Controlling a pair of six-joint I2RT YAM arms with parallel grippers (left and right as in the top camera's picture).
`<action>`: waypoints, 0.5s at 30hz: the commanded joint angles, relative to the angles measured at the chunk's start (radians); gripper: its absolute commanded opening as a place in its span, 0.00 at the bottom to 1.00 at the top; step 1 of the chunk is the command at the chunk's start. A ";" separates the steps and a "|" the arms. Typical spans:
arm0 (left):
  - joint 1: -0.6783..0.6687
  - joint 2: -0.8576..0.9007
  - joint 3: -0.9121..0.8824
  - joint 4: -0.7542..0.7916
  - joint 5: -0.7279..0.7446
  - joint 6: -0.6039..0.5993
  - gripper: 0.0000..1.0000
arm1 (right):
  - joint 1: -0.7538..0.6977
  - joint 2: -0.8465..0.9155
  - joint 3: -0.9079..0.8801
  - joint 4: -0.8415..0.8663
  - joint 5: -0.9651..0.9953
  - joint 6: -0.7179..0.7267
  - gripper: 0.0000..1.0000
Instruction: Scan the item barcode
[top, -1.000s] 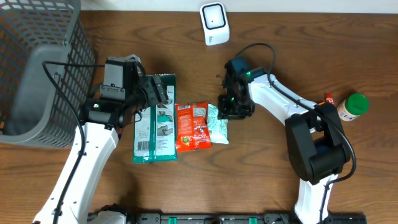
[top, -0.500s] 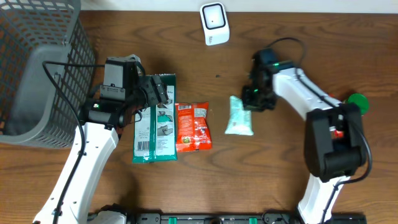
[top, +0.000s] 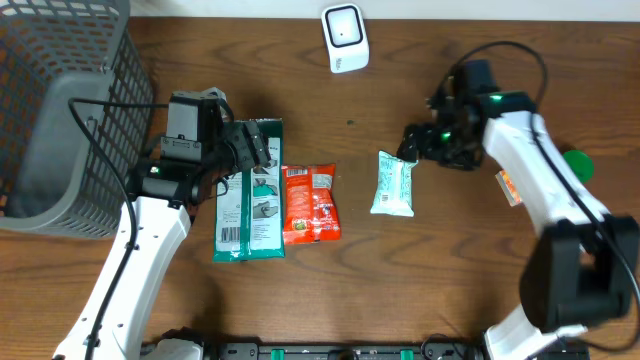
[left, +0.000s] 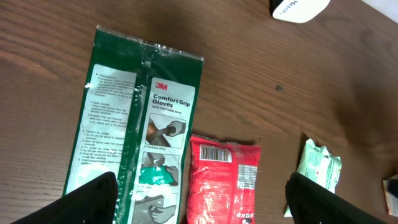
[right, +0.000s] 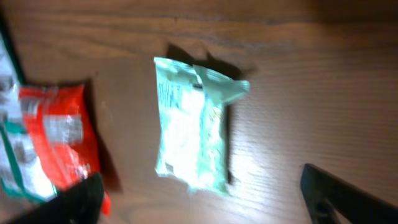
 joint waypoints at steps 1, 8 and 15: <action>0.003 0.002 0.005 0.001 -0.003 0.017 0.86 | -0.022 -0.041 -0.001 -0.028 -0.009 -0.021 0.99; 0.003 0.002 0.005 0.001 -0.003 0.017 0.86 | -0.024 -0.034 -0.003 -0.045 -0.013 -0.021 0.99; 0.003 0.002 0.005 0.001 -0.003 0.017 0.86 | -0.024 -0.034 -0.021 -0.039 -0.034 -0.032 0.99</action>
